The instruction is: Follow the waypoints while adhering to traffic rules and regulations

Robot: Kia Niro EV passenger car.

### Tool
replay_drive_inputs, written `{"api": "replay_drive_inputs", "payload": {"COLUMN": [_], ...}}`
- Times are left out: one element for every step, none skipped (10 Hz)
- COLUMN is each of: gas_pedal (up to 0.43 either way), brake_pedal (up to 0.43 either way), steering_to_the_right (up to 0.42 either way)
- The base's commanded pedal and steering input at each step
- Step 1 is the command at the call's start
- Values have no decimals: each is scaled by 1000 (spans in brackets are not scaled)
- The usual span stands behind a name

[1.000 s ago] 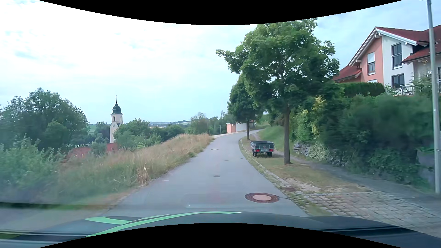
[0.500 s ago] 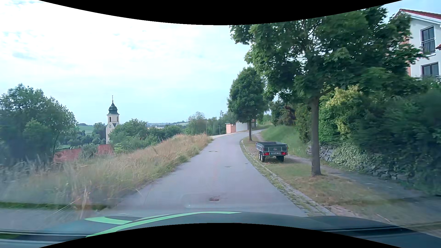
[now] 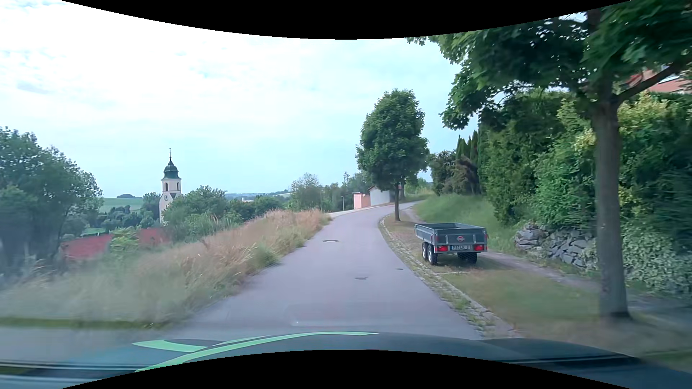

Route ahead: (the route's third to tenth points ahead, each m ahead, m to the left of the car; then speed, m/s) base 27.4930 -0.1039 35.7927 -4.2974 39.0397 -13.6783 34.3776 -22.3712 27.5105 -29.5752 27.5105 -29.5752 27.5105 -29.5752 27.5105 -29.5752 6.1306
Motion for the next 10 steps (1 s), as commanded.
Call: {"api": "replay_drive_inputs", "payload": {"gas_pedal": [0,0,0,0,0,0,0,0,0,0], "brake_pedal": [98,104,104,104,104,104,104,104,104,104], "steering_to_the_right": [5,4,5,7,7,6,6,8,10,11]}}
